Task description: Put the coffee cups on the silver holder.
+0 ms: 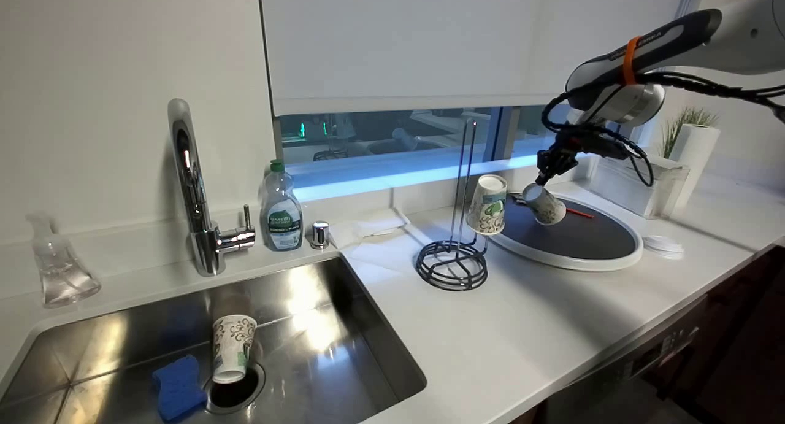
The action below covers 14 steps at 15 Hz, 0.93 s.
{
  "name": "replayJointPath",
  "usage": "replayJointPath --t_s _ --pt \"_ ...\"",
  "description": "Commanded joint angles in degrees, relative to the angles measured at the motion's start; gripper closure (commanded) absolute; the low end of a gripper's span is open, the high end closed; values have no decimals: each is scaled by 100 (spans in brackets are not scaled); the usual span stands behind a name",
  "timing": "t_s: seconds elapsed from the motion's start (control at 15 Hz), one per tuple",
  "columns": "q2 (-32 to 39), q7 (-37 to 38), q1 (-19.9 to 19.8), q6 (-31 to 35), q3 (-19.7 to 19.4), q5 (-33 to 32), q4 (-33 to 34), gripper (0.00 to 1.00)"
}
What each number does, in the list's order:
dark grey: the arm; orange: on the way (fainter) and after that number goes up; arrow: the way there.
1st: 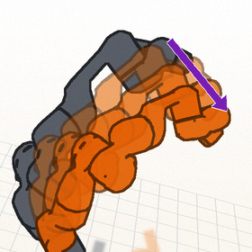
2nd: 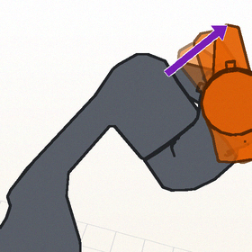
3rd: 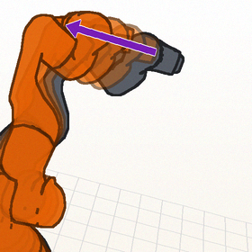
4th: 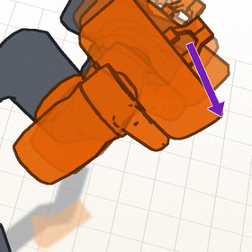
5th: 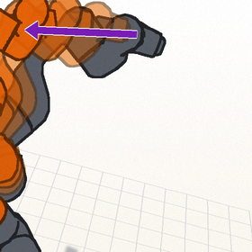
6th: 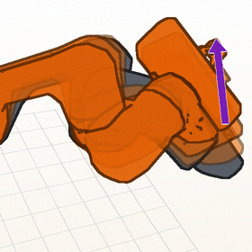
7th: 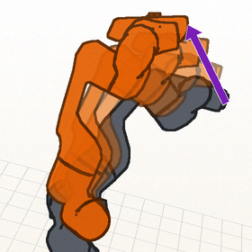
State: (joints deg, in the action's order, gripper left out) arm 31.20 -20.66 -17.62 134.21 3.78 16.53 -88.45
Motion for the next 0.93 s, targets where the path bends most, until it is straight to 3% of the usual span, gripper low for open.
replayJointPath --t_s 0.0,0.4,0.87 --pt "-261 -390 -284 -33 151 658 -425 98" --pt "-500 -666 -465 -115 119 1293 -676 98" --pt "-533 -539 -388 -105 -37 1267 -800 97"
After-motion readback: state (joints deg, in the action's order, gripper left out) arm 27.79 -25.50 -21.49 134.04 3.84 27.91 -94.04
